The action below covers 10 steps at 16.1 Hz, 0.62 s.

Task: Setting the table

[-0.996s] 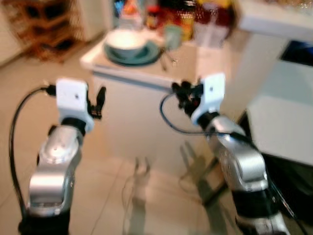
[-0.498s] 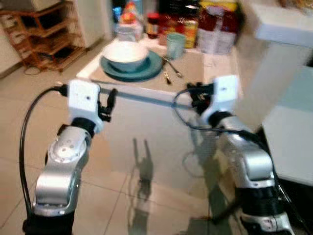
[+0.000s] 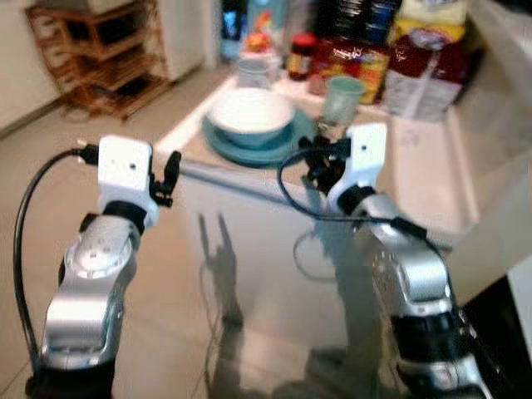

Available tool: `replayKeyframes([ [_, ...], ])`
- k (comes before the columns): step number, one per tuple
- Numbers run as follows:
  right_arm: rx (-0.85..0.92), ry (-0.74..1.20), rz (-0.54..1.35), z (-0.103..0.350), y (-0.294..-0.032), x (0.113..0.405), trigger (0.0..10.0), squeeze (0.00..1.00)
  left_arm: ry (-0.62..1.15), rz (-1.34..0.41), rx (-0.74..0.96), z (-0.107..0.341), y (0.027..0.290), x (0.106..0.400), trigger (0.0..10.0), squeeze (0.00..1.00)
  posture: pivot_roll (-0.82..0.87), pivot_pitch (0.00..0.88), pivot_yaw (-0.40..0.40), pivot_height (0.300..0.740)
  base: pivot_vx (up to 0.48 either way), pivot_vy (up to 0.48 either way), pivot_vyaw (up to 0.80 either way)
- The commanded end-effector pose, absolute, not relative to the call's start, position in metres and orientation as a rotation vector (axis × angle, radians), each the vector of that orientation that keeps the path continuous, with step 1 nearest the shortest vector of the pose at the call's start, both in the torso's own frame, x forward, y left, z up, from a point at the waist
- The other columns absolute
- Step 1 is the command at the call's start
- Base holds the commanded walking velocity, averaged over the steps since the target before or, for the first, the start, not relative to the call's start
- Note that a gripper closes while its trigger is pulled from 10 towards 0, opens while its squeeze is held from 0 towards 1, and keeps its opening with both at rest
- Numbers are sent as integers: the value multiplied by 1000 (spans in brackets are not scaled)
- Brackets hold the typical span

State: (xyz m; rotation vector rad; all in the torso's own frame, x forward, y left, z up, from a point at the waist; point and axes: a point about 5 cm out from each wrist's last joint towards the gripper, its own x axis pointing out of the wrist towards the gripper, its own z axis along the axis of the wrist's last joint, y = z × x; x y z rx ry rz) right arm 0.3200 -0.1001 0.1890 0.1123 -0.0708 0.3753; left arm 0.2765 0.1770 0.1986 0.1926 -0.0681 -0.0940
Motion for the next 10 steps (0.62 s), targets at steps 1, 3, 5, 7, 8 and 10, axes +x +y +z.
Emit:
replayKeyframes([
  [1,113,-90,361,194,-102,322,10000,0,-82,-85,208,203,179,276,10000,0,47,14,-39,740,409,0,0],
  [3,112,-96,353,195,-103,322,10000,0,-83,-89,210,204,179,276,10000,0,47,14,-39,740,382,0,0],
  [5,151,-123,335,199,-107,323,10000,380,-102,-144,199,205,172,274,10000,0,48,15,-39,740,0,0,0],
  [7,203,-145,300,202,-114,323,10000,1000,-140,-213,181,209,165,270,10000,0,50,15,-41,740,0,0,0],
  [8,212,-159,275,204,-117,324,10000,1000,-159,-246,184,211,161,268,10000,0,50,15,-41,740,0,0,0],
  [10,219,-179,248,207,-120,326,10000,1000,-163,-261,196,211,160,267,10000,0,52,10,-37,740,0,0,0],
])
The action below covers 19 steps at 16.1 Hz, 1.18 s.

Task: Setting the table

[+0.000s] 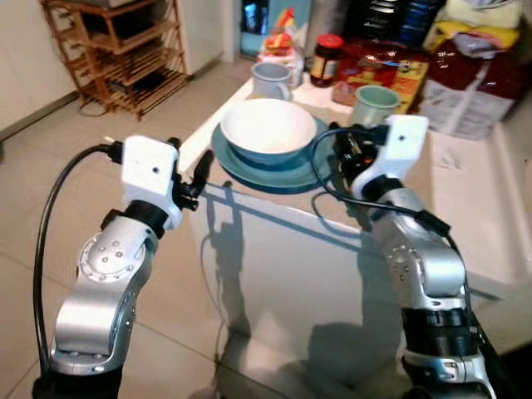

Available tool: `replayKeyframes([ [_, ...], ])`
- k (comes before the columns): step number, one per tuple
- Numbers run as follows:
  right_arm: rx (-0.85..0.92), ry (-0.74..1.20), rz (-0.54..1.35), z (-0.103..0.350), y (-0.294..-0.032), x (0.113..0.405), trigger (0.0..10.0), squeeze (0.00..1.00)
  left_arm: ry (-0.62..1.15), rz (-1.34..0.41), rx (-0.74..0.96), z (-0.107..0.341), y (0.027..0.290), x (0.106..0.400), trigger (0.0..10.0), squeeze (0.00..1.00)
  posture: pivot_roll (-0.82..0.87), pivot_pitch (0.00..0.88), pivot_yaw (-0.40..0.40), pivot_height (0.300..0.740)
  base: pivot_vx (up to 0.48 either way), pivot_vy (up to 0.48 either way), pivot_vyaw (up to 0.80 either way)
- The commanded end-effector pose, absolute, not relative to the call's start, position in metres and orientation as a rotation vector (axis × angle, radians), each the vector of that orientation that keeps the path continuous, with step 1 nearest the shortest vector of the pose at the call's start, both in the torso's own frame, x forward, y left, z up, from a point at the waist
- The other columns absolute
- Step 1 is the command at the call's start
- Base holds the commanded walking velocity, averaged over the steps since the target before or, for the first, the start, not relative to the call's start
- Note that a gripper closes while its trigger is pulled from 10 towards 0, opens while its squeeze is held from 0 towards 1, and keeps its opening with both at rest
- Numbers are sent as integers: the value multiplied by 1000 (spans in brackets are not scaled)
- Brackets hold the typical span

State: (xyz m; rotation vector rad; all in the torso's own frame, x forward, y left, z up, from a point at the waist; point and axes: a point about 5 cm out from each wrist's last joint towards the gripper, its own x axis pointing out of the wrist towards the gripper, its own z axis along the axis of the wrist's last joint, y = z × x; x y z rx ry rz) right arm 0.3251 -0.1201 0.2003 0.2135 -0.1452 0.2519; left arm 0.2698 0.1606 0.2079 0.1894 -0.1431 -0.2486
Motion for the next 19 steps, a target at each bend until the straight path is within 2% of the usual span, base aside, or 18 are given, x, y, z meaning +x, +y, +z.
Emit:
replayKeyframes([
  [1,213,-181,234,208,-120,327,10000,1000,-162,-266,198,211,160,267,10000,0,52,9,-36,740,0,0,0],
  [6,130,-85,64,204,-130,359,10000,1000,-160,-334,223,213,155,265,10000,0,68,10,-39,740,0,0,0],
  [7,130,-85,64,204,-130,359,10000,1000,-160,-334,223,213,155,265,10000,0,68,10,-39,740,0,0,0],
  [8,71,-41,45,204,-130,373,10000,1000,-164,-342,211,215,155,262,10000,0,80,18,-53,740,0,0,0],
  [11,11,-23,14,207,-131,392,10000,1000,-168,-346,213,218,156,260,10000,0,92,26,-67,740,0,0,0],
  [14,-71,0,-97,216,-146,414,10000,1000,-175,-534,243,230,138,249,10000,0,124,79,-69,740,0,0,0],
  [15,-76,2,-138,219,-152,417,10000,639,-169,-545,247,230,138,247,10000,0,130,91,-72,740,0,0,0],
  [16,-77,1,-161,221,-155,417,10000,0,-165,-549,249,231,137,245,10000,0,133,97,-71,740,0,0,0],
  [19,2,6,-196,221,-162,419,10000,0,-145,-577,256,233,138,236,10000,0,159,136,-73,740,0,0,0],
])
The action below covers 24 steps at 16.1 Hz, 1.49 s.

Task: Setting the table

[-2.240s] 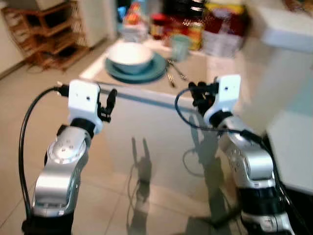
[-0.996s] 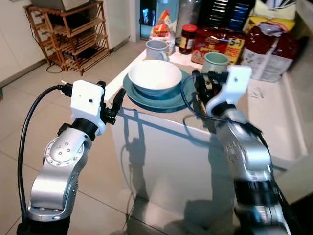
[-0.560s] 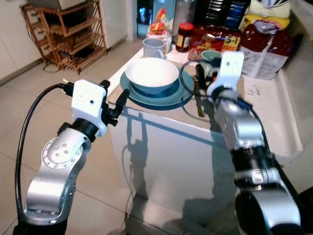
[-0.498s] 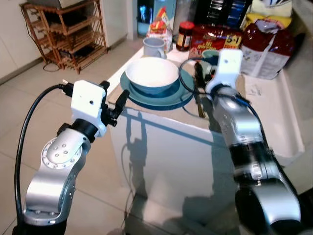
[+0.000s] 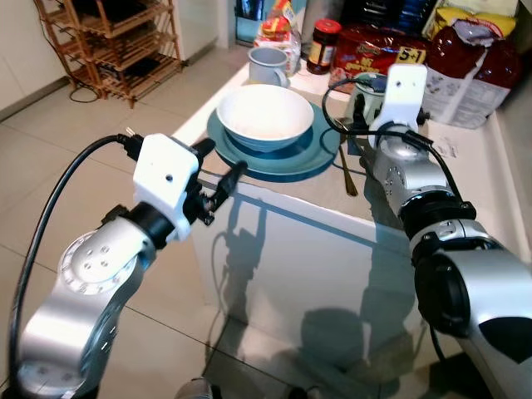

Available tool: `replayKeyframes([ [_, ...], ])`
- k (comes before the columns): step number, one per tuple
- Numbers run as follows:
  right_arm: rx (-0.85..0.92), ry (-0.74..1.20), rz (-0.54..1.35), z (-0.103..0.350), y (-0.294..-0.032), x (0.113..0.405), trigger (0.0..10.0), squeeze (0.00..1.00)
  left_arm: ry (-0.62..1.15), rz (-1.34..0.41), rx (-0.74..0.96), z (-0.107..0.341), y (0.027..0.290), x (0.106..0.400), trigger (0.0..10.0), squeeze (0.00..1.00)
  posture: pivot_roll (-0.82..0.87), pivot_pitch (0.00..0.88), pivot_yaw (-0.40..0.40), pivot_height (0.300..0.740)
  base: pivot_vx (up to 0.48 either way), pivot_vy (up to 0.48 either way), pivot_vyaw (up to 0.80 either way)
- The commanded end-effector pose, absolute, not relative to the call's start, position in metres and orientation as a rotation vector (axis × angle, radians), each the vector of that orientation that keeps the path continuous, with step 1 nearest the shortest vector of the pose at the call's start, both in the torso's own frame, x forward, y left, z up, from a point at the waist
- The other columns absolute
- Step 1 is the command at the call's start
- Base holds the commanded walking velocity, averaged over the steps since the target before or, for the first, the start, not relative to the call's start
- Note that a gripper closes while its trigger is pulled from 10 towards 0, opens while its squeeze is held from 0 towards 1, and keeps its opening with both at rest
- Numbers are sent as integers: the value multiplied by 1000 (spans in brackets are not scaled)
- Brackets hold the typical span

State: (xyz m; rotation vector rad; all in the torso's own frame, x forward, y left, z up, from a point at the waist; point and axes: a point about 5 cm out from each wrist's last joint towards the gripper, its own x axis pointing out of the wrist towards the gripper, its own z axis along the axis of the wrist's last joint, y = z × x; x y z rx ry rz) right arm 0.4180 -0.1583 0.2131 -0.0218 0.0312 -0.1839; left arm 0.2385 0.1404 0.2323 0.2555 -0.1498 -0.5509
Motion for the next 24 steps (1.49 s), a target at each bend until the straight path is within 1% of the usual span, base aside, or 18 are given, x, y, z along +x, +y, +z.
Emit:
replayKeyframes([
  [1,67,13,-180,218,-161,420,10000,0,-138,-592,272,234,138,232,10000,0,172,146,-72,740,0,0,0],
  [2,96,15,-171,217,-160,420,10000,0,-136,-595,282,235,138,231,10000,0,172,146,-72,740,0,0,0],
  [3,177,0,-120,217,-155,420,10000,0,-139,-590,299,239,141,229,10000,0,199,169,-72,740,0,0,0],
  [8,258,-80,-49,223,-147,420,10000,0,-135,-577,308,249,148,214,10000,0,241,213,-87,740,0,0,0],
  [14,202,-101,-83,225,-147,421,10000,0,-100,-573,319,252,151,204,10000,0,290,247,-98,740,0,0,0],
  [24,202,-101,-83,225,-147,421,10000,0,-100,-573,319,252,151,204,10000,0,290,247,-98,740,0,0,0],
])
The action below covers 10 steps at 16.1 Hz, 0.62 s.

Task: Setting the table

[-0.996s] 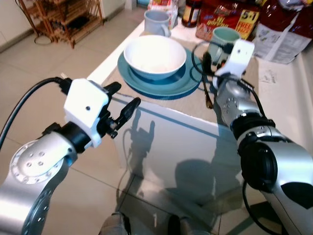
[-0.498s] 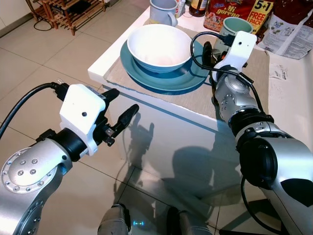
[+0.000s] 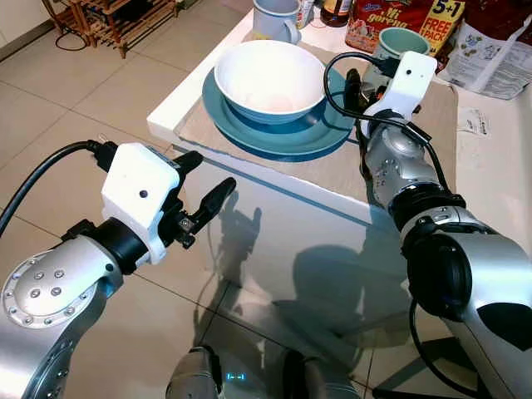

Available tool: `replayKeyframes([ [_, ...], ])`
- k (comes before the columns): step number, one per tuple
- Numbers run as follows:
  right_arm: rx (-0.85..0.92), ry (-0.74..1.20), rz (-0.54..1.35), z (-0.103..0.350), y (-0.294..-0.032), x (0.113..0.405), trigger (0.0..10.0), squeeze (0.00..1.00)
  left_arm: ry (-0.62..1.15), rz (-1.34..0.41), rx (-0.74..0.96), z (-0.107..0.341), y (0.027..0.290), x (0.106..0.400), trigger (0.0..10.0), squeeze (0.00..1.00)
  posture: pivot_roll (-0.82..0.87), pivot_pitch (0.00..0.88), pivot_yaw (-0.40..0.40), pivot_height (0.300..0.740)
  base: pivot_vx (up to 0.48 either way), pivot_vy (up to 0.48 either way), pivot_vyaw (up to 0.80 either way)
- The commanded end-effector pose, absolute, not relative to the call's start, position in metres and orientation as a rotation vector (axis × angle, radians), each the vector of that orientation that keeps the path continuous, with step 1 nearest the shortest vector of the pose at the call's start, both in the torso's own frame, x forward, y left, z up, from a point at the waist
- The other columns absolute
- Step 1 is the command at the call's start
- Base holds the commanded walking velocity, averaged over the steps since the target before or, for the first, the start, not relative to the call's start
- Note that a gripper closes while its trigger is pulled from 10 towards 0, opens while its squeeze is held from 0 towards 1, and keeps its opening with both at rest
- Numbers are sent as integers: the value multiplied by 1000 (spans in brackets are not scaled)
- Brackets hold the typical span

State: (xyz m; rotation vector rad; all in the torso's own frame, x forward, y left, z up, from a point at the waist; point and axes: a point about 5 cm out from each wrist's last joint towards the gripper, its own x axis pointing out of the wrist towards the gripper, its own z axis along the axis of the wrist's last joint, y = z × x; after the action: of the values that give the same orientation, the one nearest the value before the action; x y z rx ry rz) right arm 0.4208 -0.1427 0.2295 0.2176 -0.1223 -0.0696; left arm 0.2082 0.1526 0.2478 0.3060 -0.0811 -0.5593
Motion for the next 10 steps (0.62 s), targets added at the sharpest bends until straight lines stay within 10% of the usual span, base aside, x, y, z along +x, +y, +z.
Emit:
replayKeyframes([
  [1,202,-101,-83,225,-147,421,10000,0,-100,-573,319,252,151,204,10000,0,290,247,-98,740,0,0,0],
  [10,169,-181,-111,261,-147,426,10000,0,-98,-642,267,258,144,188,10000,0,328,259,-113,740,0,0,0],
])
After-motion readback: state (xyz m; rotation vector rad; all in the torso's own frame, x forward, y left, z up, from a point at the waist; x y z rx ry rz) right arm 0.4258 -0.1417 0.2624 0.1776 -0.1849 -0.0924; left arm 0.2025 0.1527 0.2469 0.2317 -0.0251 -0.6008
